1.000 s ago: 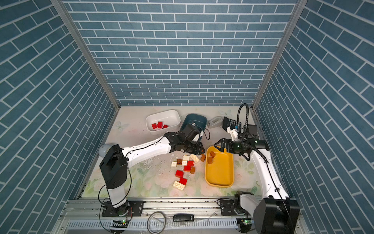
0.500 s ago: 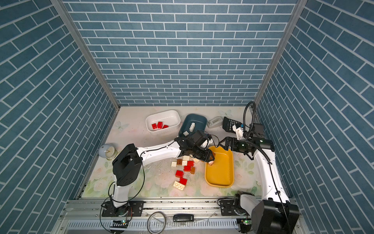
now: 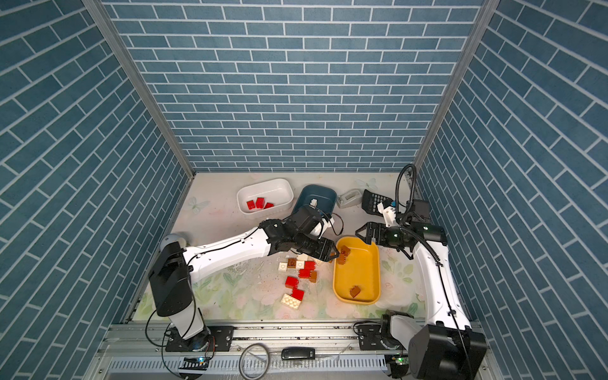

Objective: Sort the legos into containers by color
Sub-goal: 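Carry the brown brick with the left gripper into the yellow tray and release, then move the left gripper back to the pile and grasp a small cream brick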

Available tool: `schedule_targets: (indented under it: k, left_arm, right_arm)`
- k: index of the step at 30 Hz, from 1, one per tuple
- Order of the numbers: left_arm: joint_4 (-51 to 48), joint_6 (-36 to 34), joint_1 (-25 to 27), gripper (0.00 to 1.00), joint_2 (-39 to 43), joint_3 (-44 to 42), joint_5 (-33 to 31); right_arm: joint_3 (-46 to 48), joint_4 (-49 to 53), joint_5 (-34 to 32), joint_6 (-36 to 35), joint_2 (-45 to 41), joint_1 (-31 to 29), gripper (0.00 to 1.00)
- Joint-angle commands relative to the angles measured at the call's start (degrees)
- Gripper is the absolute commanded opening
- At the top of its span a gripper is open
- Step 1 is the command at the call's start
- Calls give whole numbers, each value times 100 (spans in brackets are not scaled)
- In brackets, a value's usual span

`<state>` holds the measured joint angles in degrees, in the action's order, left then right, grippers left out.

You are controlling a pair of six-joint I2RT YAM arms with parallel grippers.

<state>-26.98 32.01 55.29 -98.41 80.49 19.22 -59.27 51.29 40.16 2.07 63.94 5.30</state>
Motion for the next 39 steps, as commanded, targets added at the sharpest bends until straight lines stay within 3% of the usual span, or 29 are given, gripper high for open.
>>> schedule_targets:
  k: [1,5,15,27,39]
  left_arm:
    - [-1030,-175,-259,70,255,-340,-870]
    - [-1582,61,-429,71,462,-700,-1698]
    - [-1366,496,-396,67,769,-2019,-2002]
    - [-829,257,-449,65,37,-1993,-2015]
    - [-831,103,-449,52,-396,-1857,-2478]
  right_arm:
    - [71,48,407,-177,-57,-10,98]
    - [141,-4,469,-127,-114,-95,98]
    - [250,-136,354,-48,-181,-369,98]
    - [296,-207,318,0,-126,-492,98]
    - [345,-202,312,-43,-110,-495,98]
